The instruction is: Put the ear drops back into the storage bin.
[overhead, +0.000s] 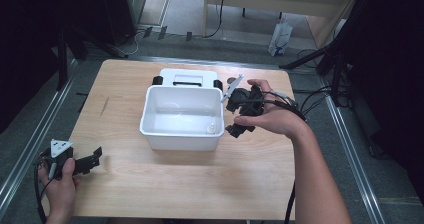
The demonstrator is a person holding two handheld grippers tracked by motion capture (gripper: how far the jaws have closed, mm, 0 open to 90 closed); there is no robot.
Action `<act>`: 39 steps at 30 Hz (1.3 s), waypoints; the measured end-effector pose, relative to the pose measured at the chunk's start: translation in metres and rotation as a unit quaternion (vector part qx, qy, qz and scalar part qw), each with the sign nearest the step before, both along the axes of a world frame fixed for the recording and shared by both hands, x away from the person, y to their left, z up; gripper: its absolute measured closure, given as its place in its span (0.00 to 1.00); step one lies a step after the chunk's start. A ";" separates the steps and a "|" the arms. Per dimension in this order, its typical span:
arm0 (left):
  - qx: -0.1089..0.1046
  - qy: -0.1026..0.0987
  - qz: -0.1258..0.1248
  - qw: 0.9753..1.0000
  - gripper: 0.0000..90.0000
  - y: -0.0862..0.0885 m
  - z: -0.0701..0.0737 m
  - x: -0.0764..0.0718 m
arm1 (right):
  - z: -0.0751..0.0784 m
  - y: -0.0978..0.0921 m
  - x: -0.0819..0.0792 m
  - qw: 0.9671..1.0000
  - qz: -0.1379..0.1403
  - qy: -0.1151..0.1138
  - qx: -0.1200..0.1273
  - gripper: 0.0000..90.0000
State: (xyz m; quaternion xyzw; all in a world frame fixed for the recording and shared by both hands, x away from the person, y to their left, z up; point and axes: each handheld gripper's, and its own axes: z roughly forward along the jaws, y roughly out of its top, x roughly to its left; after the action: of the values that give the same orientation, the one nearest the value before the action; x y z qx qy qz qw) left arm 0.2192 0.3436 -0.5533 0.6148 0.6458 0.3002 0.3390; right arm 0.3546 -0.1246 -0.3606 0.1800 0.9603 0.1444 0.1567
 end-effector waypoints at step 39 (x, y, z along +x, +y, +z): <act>0.002 0.002 -0.001 1.000 0.01 0.000 0.000 -0.001 | -0.075 -0.098 -0.045 0.992 -0.110 -0.006 0.063 0.00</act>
State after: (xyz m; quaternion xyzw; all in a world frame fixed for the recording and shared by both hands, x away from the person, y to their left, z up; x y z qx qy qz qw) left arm 0.2187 0.3431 -0.5530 0.6170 0.6450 0.2998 0.3367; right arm 0.3092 -0.2224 -0.4359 0.2935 0.9227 0.1874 0.1655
